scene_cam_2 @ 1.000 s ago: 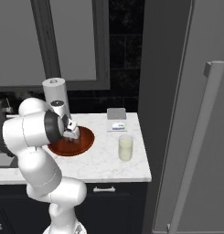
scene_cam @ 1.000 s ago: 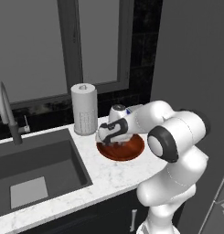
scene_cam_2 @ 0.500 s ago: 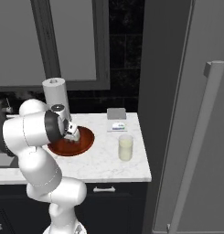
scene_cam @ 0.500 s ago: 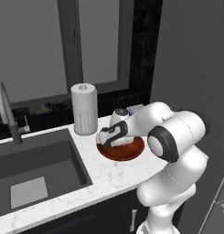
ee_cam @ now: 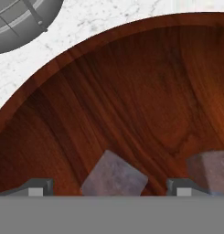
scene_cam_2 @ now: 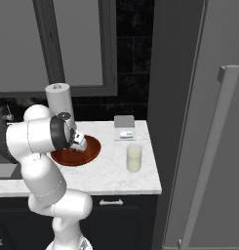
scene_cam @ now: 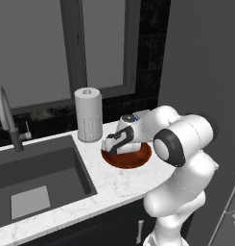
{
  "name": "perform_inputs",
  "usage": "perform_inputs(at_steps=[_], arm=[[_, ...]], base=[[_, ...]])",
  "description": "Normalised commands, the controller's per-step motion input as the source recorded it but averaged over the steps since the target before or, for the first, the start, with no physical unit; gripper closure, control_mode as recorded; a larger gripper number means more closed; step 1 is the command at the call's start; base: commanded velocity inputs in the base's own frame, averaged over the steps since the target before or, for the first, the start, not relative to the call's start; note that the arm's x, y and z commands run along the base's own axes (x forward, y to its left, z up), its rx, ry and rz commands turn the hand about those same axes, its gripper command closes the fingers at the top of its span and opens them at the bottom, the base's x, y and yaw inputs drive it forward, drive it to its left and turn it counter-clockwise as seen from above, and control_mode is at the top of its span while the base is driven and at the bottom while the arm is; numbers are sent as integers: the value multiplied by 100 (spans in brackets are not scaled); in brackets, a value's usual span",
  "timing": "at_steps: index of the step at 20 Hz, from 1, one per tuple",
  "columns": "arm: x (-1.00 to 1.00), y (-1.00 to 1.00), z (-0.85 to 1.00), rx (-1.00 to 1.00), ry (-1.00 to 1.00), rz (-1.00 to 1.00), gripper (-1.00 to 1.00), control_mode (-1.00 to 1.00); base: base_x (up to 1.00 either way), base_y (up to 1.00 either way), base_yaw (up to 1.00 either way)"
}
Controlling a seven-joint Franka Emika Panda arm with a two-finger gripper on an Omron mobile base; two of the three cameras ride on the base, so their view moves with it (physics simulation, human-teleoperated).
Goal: Grab a lemon wedge from the fridge and one ice cube from the ice bowl, and put them in the glass of lemonade.
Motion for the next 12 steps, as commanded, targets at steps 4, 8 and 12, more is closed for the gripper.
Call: perform_inputs(at_steps=[4,8,12], arm=[[17,-10,0,0,0,0,-100,-100],[13,0,-3,0,0,0,-100,-100],[1,0,-25,0,0,0,-100,-100]], base=[[0,0,0],[0,0,0],[0,0,0]])
